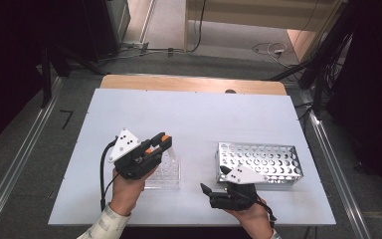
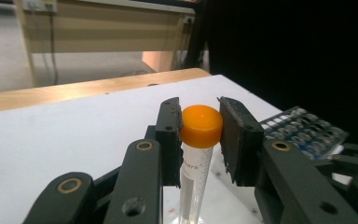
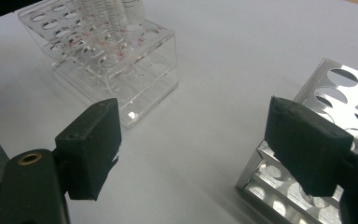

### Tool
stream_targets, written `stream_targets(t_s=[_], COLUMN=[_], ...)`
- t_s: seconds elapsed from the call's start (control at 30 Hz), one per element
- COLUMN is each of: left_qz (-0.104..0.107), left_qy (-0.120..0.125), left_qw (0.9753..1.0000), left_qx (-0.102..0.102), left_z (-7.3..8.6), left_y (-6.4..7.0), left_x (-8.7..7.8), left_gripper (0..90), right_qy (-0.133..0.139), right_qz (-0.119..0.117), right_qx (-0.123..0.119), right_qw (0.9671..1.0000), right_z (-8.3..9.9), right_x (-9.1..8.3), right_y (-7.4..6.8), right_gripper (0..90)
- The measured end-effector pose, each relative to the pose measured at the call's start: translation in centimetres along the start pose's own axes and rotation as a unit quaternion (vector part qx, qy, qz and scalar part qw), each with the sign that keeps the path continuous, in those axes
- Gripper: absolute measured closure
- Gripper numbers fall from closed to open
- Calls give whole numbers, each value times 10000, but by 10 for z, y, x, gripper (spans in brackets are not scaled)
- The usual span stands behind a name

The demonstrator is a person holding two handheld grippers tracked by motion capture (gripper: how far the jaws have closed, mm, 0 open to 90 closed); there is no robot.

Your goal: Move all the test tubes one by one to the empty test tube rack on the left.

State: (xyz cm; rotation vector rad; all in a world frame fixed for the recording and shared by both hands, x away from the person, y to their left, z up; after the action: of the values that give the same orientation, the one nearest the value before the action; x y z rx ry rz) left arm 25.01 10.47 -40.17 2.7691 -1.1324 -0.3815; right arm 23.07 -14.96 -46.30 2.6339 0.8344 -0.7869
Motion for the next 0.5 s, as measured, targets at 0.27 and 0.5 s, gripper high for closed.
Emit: stream_targets(t_s=[0.27,0.5], left_qz=[-295,-400], left_qy=[-178,-317], left_qw=[9991,9980], left_qx=[227,378], left_z=[5,8], left_y=[-2,-1], left_x=[3,6], left_gripper=[699,699], right_qy=[-8,-14], right_qz=[7,3], right_qx=[-7,-14], right_qw=[10000,10000], right_z=[0,1], right_x=[0,1], right_y=[0,0], right_gripper=[172,172])
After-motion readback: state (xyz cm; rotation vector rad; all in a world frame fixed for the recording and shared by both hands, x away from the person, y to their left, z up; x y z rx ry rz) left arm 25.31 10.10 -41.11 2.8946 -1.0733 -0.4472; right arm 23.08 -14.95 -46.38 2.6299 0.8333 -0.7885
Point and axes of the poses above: each handheld gripper's, and its own axes: x roughly forward along the jaws, z roughly out of its underside, y roughly to its right, the point moved 3 cm from there along x, roughly forward along the jaws, and after that the axes turned 11 degrees about z, right-handed, at the moved point
